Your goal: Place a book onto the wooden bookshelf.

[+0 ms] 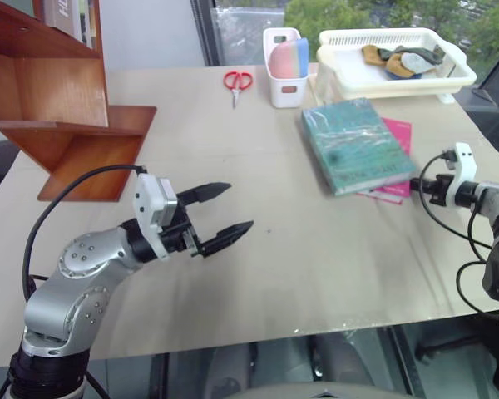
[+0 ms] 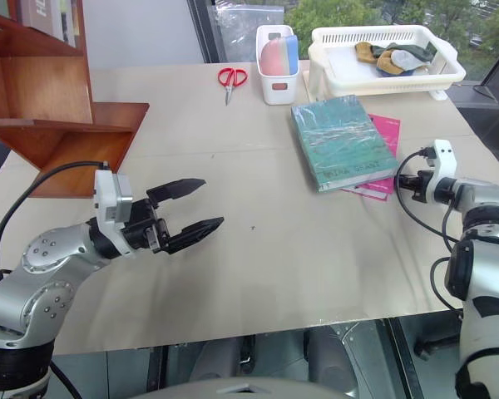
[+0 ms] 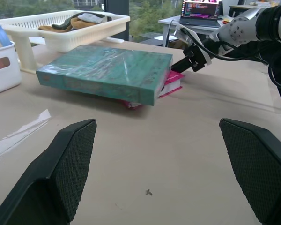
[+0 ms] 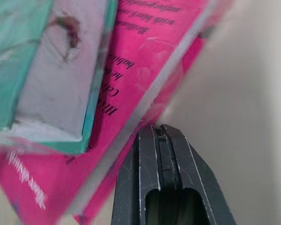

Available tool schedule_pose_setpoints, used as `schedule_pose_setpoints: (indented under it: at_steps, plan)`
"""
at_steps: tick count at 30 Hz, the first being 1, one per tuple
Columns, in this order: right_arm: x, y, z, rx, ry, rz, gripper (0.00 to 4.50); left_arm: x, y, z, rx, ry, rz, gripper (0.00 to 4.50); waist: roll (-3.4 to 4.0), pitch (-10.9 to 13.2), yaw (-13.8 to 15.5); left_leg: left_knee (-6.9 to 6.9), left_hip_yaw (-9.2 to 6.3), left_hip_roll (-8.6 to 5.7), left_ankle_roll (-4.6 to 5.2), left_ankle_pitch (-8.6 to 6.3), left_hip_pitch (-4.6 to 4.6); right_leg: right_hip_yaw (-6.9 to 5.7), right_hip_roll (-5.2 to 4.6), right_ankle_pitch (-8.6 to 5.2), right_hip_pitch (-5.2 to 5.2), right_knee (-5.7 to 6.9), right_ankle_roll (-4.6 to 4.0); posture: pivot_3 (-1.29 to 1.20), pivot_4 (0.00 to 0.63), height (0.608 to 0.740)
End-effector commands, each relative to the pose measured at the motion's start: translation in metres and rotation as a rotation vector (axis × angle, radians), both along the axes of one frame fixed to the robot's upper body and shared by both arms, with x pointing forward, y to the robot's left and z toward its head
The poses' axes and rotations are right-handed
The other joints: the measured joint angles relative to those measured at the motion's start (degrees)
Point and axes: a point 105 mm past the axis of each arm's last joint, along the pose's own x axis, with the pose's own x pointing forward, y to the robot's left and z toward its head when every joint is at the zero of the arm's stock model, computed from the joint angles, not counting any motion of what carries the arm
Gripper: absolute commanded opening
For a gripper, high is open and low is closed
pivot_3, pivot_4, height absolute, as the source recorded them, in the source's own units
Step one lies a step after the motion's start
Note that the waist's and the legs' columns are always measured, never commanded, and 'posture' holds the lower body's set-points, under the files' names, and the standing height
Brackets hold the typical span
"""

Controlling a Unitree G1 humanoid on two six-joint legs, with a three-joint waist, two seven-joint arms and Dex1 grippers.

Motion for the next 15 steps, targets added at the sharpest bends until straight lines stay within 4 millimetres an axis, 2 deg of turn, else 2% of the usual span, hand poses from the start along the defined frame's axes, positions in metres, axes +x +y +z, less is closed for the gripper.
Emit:
schedule_pose_setpoints:
  at_steps: [1,5,7,11,15]
  plan:
    - [-0.004,0.010,-0.002,0.026,0.010,0.063,0.04,-0.002,-0.004,0.009,0.000,-0.040,-0.025,4.50,0.00,0.0,0.1,0.00,-0.01,0.00,0.00,0.00,0.00,-0.01,0.00,0.00,0.00,0.00,0.00,0.00,0.150,0.740]
    - [-0.013,0.002,-0.009,-0.040,0.023,0.080,0.04,-0.001,-0.005,0.009,0.001,-0.044,-0.030,4.50,-0.02,0.0,0.2,0.02,-0.03,0.00,0.00,0.00,0.00,-0.02,0.00,0.00,0.02,0.01,0.00,0.00,0.150,0.740]
    - [-0.026,-0.008,-0.005,-0.110,0.025,0.123,0.04,-0.001,-0.005,0.009,0.002,-0.046,-0.027,4.50,-0.02,0.0,0.2,0.02,-0.04,0.00,0.00,0.00,0.00,-0.04,0.00,0.00,0.02,0.01,0.00,0.00,0.150,0.740]
    - [-0.046,-0.006,0.031,-0.138,-0.043,0.173,0.04,-0.002,-0.004,0.009,0.001,-0.045,-0.023,4.50,-0.01,0.0,1.6,0.03,-0.08,0.00,0.00,0.00,-0.08,-0.09,-0.02,-0.03,0.01,-0.03,0.03,0.00,0.150,0.740]
    - [-0.062,0.018,0.068,-0.156,-0.124,0.255,0.04,-0.002,-0.005,0.007,0.002,-0.040,-0.028,4.50,0.02,0.0,1.2,0.03,0.01,0.02,0.00,0.00,0.01,0.01,0.00,-0.02,-0.01,0.05,0.05,0.00,0.150,0.740]
